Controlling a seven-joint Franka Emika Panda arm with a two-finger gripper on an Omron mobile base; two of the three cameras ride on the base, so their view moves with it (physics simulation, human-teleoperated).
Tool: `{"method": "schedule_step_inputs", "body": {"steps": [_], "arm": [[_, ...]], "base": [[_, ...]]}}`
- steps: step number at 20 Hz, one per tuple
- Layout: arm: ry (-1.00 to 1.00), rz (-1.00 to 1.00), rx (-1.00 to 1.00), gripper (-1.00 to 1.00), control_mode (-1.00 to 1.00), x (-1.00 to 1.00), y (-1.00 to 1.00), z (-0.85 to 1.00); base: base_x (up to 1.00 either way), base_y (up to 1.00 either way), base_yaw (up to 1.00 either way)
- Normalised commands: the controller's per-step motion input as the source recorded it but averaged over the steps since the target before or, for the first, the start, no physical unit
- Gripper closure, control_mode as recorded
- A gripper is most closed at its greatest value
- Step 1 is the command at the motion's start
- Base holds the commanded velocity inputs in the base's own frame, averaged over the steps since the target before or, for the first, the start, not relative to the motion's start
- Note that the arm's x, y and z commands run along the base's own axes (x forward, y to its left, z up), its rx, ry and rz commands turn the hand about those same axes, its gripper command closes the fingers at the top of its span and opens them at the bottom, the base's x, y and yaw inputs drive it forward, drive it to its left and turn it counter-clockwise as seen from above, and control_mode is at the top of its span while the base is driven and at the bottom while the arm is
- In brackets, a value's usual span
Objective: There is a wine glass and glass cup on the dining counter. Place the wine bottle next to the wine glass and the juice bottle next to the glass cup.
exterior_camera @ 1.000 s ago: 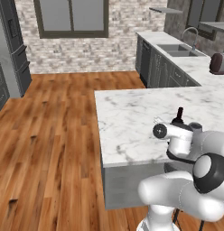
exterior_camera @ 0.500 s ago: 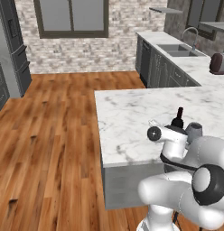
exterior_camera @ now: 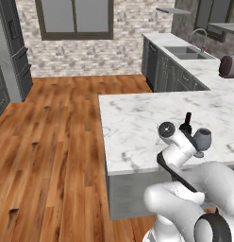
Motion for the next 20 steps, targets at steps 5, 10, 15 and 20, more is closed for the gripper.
{"method": "schedule_step_inputs", "body": {"steps": [5, 10, 15, 20], "arm": [[0.13, 0.12, 0.0, -1.0, -1.0, -0.45, 0.2, 0.4], [0.08, 0.22, 0.0, -1.0, -1.0, -0.47, 0.33, 0.23], [0.09, 0.31, 0.0, -1.0, -1.0, -0.36, 0.39, 0.24], [0.07, 0.38, 0.0, -1.0, -1.0, -0.43, 0.41, 0.13]], "base": [[0.0, 0.0, 0.0], [0.0, 0.0, 0.0], [0.0, 0.0, 0.0], [0.0, 0.0, 0.0]]}}
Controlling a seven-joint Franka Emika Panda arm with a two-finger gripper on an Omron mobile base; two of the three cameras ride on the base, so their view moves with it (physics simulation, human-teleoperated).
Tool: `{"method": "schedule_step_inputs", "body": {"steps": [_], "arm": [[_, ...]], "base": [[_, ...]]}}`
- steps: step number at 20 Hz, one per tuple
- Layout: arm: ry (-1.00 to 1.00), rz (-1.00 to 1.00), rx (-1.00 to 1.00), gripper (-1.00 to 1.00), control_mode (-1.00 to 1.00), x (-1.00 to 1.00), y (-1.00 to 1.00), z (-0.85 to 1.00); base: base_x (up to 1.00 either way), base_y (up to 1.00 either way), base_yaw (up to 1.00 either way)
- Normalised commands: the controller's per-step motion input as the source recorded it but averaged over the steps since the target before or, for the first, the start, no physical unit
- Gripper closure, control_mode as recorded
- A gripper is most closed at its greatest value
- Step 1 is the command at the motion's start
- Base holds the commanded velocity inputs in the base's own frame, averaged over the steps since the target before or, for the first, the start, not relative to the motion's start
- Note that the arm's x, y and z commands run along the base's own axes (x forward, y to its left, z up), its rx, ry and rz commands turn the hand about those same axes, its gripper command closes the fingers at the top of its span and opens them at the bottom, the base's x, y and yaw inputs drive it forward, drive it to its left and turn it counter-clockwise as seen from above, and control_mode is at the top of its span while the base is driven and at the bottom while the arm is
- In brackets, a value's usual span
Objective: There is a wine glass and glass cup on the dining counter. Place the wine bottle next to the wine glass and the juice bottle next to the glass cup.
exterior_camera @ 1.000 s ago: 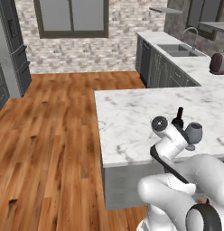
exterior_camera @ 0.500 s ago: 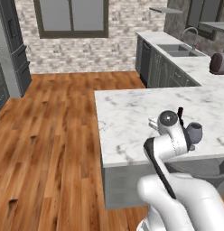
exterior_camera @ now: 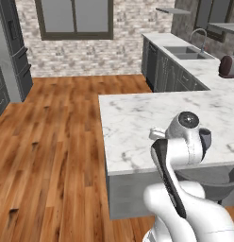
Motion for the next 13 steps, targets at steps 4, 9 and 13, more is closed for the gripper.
{"method": "schedule_step_inputs", "body": {"steps": [4, 9, 13], "arm": [[0.01, 0.32, 0.0, -1.0, -1.0, -0.42, 0.48, 0.09], [0.0, 0.21, 0.0, -1.0, -1.0, -0.46, 0.5, 0.03], [-0.12, 0.07, -0.02, -1.0, -1.0, -0.58, 0.42, -0.11]], "base": [[0.0, 0.0, 0.0], [0.0, 0.0, 0.0], [0.0, 0.0, 0.0]]}}
